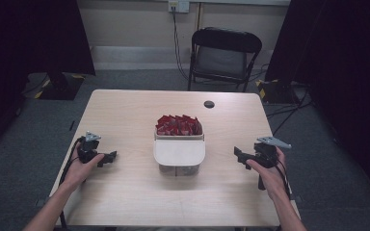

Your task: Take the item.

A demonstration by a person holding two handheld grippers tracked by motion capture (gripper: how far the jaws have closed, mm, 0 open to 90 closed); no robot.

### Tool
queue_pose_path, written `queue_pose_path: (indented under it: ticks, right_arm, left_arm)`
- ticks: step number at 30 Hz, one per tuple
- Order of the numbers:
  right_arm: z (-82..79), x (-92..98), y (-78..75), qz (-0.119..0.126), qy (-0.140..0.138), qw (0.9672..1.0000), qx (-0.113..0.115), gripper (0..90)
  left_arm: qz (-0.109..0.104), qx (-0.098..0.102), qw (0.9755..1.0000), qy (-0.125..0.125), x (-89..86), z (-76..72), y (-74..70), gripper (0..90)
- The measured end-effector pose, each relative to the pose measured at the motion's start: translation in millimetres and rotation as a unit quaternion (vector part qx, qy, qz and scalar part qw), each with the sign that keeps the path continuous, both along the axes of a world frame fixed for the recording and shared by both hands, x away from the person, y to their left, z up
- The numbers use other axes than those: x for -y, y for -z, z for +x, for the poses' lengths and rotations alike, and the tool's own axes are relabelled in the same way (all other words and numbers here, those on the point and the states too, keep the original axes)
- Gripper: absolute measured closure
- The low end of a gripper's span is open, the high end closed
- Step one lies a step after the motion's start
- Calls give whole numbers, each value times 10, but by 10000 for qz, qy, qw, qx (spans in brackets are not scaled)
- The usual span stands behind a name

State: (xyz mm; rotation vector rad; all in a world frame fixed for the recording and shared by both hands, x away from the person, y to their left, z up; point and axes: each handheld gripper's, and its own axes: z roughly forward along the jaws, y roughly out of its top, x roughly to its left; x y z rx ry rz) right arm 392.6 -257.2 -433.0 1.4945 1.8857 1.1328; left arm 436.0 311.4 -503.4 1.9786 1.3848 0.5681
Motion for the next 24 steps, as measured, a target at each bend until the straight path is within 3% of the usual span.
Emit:
queue_pose_path:
  ticks: [8, 17, 24]
  right_arm:
    - [-7, -142, -109, 48, -176, 9998, 108, 157]
    - [28, -284, -256, 267, -362, 9989, 154, 145]
    - [88, -432, -306, 196, -527, 9982, 204, 143]
  left_arm:
    - [0, -1, 10000, 1, 0, 0, 0, 0]
    - [-1, 0, 10000, -1, 0, 0, 0, 0]
    - [0, 0, 10000, 0, 0, 0, 0, 0]
